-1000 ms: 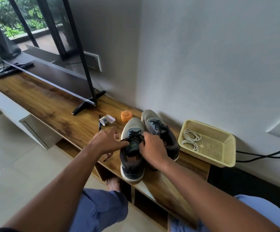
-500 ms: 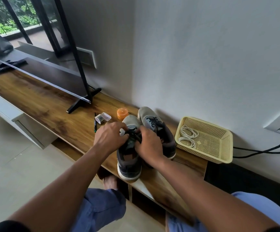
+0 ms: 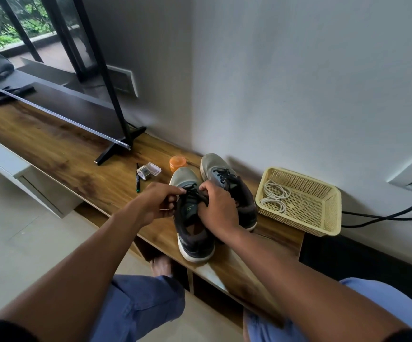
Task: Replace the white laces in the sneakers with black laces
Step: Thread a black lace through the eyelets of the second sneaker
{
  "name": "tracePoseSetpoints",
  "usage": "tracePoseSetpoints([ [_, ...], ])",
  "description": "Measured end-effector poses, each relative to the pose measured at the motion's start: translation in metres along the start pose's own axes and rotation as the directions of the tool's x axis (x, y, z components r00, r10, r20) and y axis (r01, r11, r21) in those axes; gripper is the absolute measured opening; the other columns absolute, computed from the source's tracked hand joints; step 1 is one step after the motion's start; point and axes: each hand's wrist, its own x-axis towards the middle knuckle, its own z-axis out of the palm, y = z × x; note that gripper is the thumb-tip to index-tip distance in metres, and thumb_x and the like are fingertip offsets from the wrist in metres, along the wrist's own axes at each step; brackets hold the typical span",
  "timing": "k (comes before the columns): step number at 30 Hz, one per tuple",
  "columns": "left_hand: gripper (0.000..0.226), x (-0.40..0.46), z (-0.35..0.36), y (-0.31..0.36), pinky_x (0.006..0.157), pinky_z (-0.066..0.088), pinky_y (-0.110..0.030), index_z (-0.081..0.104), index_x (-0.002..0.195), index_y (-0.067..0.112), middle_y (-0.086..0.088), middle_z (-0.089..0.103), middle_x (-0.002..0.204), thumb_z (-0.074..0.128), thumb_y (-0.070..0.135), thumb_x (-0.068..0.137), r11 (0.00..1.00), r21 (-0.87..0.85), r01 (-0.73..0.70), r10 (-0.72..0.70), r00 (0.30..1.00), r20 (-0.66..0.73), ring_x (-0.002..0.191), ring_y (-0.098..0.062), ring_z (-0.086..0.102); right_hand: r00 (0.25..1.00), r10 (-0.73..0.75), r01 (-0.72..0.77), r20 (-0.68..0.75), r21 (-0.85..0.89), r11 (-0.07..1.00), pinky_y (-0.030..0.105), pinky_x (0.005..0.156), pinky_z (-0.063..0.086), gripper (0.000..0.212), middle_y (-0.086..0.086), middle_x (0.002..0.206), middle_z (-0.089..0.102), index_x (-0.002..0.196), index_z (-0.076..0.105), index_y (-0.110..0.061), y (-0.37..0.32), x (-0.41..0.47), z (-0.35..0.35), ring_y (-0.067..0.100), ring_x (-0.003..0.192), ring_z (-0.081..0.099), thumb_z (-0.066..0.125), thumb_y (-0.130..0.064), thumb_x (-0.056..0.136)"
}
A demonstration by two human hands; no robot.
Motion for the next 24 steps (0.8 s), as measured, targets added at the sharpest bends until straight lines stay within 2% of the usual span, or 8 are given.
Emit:
tracePoseSetpoints([
  [3, 0.017, 0.001, 0.0, 0.001, 0.06, 0.049, -0.03, 0.067, 0.078, 0.015, 0.002, 0.047, 0.058, 0.076, 0.02, 0.091, 0.998, -0.056, 0.002, -0.004, 1.0, -0.025, 0.051, -0.012, 0.046, 1.0, -0.002, 0.002, -0.007, -0.008, 1.0, 0.042, 0.076, 0.057, 0.022, -0.002, 0.098, 0.07, 0.107, 0.064, -0.02, -0.001, 0.0, 0.0, 0.022, 0.093, 0.067, 0.063, -0.016, 0.085],
  [5, 0.02, 0.006, -0.007, -0.003, 0.059, 0.049, -0.029, 0.069, 0.082, 0.016, 0.0, 0.056, 0.066, 0.073, 0.033, 0.093, 0.939, 0.32, -0.125, 0.187, 0.967, -0.171, 0.056, -0.014, 0.053, 1.0, 0.009, -0.009, 0.006, -0.03, 1.0, 0.04, 0.076, 0.057, 0.021, 0.001, 0.099, 0.069, 0.108, 0.063, -0.018, -0.001, 0.0, -0.001, 0.024, 0.094, 0.067, 0.063, -0.018, 0.088],
  [6, 0.024, 0.008, -0.012, -0.006, 0.061, 0.05, -0.029, 0.072, 0.086, 0.022, 0.002, 0.063, 0.076, 0.07, 0.045, 0.093, 0.78, 0.603, -0.165, 0.332, 0.926, -0.176, 0.064, -0.015, 0.059, 1.0, 0.017, -0.016, 0.026, -0.048, 0.999, 0.039, 0.074, 0.056, 0.02, 0.003, 0.1, 0.069, 0.109, 0.062, -0.015, -0.002, 0.001, -0.002, 0.025, 0.094, 0.067, 0.062, -0.021, 0.089],
  [8, 0.034, 0.007, -0.016, -0.009, 0.063, 0.053, -0.031, 0.076, 0.087, 0.03, 0.005, 0.071, 0.089, 0.062, 0.061, 0.092, 0.514, 0.83, -0.216, 0.464, 0.884, -0.057, 0.075, -0.015, 0.067, 0.996, 0.042, -0.033, 0.084, -0.107, 0.994, 0.037, 0.066, 0.05, 0.016, 0.006, 0.095, 0.067, 0.101, 0.059, -0.012, -0.003, 0.001, -0.005, 0.029, 0.091, 0.067, 0.06, -0.026, 0.094],
  [11, 0.054, 0.005, -0.016, -0.008, 0.056, 0.057, -0.035, 0.077, 0.075, 0.019, -0.003, 0.074, 0.075, 0.058, 0.065, 0.095, 0.571, 0.783, -0.245, 0.345, 0.938, 0.041, 0.059, -0.016, 0.066, 0.978, 0.086, -0.048, 0.189, -0.2, 0.979, 0.035, 0.062, 0.039, 0.028, 0.005, 0.077, 0.056, 0.077, 0.049, -0.016, -0.005, -0.001, -0.009, 0.037, 0.084, 0.067, 0.052, -0.03, 0.1],
  [15, 0.076, 0.003, -0.017, -0.003, 0.053, 0.048, -0.031, 0.071, 0.07, 0.011, -0.005, 0.071, 0.067, 0.062, 0.086, 0.066, 0.583, 0.781, -0.224, 0.289, 0.956, 0.058, 0.052, -0.012, 0.058, 0.974, 0.112, -0.067, 0.196, -0.222, 0.973, 0.035, 0.062, 0.038, 0.034, 0.005, 0.077, 0.054, 0.073, 0.047, -0.017, -0.006, -0.005, -0.012, 0.036, 0.083, 0.066, 0.047, -0.031, 0.104],
  [20, 0.042, -0.006, -0.018, 0.001, 0.053, 0.037, -0.032, 0.058, 0.06, 0.017, 0.005, 0.052, 0.058, 0.074, 0.052, 0.077, 0.452, 0.879, -0.15, 0.405, 0.913, -0.052, 0.056, -0.014, 0.047, 0.938, 0.254, -0.237, 0.236, -0.099, 0.966, 0.036, 0.072, 0.041, 0.032, 0.016, 0.094, 0.065, 0.084, 0.053, -0.01, -0.007, -0.005, -0.009, 0.039, 0.096, 0.064, 0.044, -0.034, 0.104],
  [24, 0.034, -0.005, -0.029, 0.001, 0.055, 0.039, -0.032, 0.057, 0.06, 0.022, 0.007, 0.052, 0.057, 0.075, 0.047, 0.075, 0.481, 0.866, -0.136, 0.392, 0.917, -0.074, 0.059, -0.013, 0.048, 0.872, 0.375, -0.401, 0.316, 0.021, 0.916, 0.045, 0.087, 0.054, 0.036, 0.019, 0.105, 0.068, 0.099, 0.064, -0.004, -0.005, -0.003, -0.006, 0.042, 0.101, 0.065, 0.046, -0.035, 0.1],
])
